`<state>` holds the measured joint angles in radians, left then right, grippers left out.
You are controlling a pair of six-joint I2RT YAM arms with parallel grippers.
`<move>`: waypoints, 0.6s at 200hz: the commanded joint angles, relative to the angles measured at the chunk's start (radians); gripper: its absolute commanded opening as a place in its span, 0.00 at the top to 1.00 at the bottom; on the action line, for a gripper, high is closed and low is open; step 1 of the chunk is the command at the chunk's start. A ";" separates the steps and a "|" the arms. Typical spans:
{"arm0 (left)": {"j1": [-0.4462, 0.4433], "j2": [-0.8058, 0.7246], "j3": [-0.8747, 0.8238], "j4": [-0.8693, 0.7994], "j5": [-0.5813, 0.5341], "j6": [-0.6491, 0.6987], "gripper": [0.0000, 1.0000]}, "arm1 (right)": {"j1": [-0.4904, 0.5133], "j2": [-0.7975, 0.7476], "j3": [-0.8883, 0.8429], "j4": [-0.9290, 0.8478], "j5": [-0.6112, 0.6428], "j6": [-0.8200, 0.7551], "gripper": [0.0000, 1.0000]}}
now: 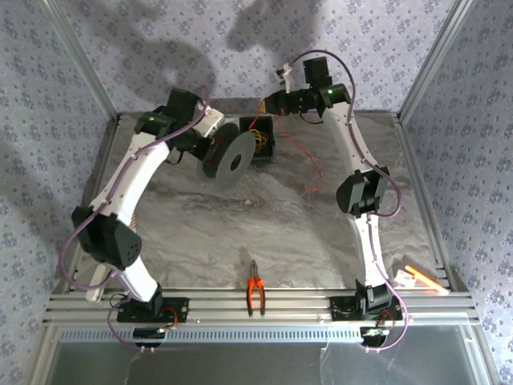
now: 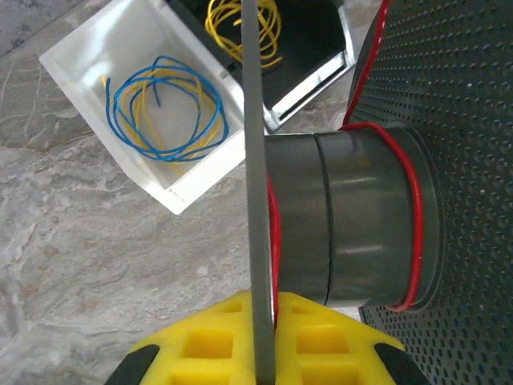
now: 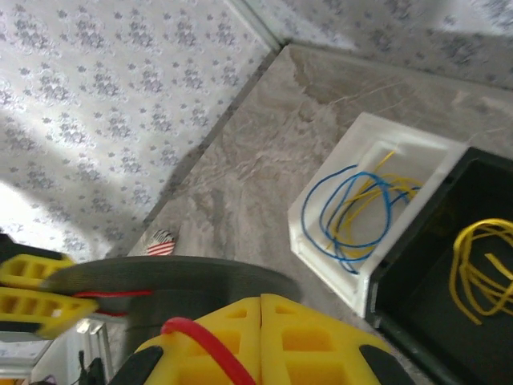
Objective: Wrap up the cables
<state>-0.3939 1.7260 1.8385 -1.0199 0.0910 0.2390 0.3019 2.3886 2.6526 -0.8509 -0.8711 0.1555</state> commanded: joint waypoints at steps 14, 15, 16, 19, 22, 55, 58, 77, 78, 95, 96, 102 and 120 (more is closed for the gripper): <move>-0.040 0.149 0.174 -0.216 -0.250 0.001 1.00 | 0.098 -0.109 0.046 0.037 -0.028 0.041 1.00; -0.041 0.153 0.180 -0.219 -0.252 0.000 1.00 | 0.101 -0.110 0.046 0.036 -0.028 0.042 1.00; -0.041 0.158 0.185 -0.221 -0.255 -0.002 1.00 | 0.105 -0.110 0.046 0.037 -0.028 0.042 1.00; -0.044 0.170 0.199 -0.225 -0.259 -0.007 1.00 | 0.113 -0.113 0.046 0.039 -0.027 0.042 1.00; -0.047 0.183 0.215 -0.230 -0.265 -0.012 1.00 | 0.120 -0.116 0.047 0.039 -0.026 0.043 1.00; -0.043 0.281 0.375 -0.252 -0.317 -0.107 1.00 | 0.194 -0.145 0.038 0.012 -0.023 0.022 1.00; -0.037 0.286 0.385 -0.253 -0.314 -0.114 1.00 | 0.201 -0.149 0.033 0.008 -0.023 0.018 1.00; -0.005 0.316 0.462 -0.252 -0.301 -0.161 1.00 | 0.235 -0.188 -0.032 -0.010 -0.016 -0.028 1.00; -0.003 0.317 0.466 -0.252 -0.300 -0.163 1.00 | 0.237 -0.191 -0.037 -0.007 -0.015 -0.029 1.00; 0.026 0.339 0.522 -0.251 -0.297 -0.194 1.00 | 0.262 -0.238 -0.137 0.044 -0.017 -0.026 1.00; 0.026 0.340 0.525 -0.250 -0.298 -0.193 1.00 | 0.263 -0.240 -0.142 0.047 -0.017 -0.025 1.00; 0.034 0.346 0.540 -0.247 -0.300 -0.197 1.00 | 0.274 -0.252 -0.166 0.061 -0.018 -0.024 1.00; 0.052 0.362 0.567 -0.229 -0.316 -0.219 1.00 | 0.299 -0.266 -0.199 0.073 -0.028 -0.025 1.00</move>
<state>-0.3824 2.0441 2.3520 -1.2793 -0.1677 0.0921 0.5426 2.2307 2.4779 -0.8322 -0.7933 0.1417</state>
